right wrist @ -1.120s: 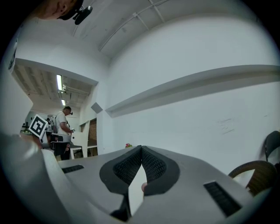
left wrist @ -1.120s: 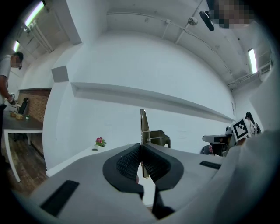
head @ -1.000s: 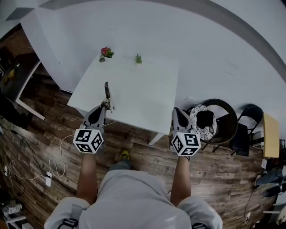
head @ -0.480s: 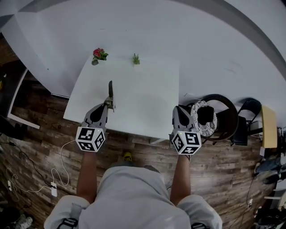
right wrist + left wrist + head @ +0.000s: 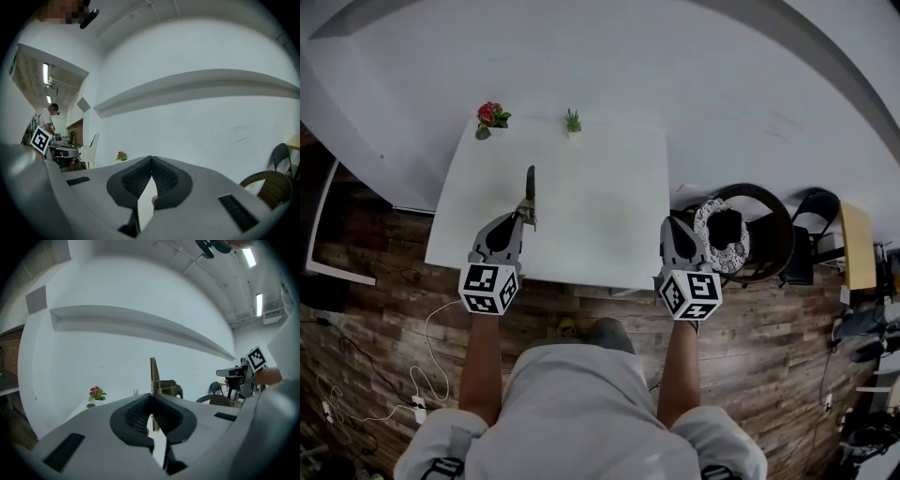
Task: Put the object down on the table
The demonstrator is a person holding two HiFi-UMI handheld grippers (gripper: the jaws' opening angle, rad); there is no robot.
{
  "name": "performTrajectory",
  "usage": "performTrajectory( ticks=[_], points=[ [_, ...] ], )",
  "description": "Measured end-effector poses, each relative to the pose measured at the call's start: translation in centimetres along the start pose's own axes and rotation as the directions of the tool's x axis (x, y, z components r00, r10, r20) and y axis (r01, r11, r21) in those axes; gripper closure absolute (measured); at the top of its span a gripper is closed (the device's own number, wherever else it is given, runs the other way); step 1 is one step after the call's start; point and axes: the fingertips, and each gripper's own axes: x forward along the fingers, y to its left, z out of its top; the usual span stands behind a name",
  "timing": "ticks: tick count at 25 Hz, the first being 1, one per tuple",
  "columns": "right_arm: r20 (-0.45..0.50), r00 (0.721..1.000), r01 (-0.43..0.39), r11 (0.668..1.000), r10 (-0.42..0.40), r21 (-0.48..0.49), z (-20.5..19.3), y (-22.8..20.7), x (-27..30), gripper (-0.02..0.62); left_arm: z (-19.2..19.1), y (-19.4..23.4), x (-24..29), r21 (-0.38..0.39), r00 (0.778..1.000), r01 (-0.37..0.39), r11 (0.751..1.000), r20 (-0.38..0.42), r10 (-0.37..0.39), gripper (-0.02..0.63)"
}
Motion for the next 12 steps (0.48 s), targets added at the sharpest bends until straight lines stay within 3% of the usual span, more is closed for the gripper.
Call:
performTrajectory(
  ticks=[12],
  points=[
    [0.002, 1.000, 0.003, 1.000, -0.003, 0.013, -0.4, -2.4, 2.0, 0.588, -0.3, -0.5, 3.2, 0.056, 0.999, 0.001, 0.998, -0.046, 0.001, 0.583]
  ],
)
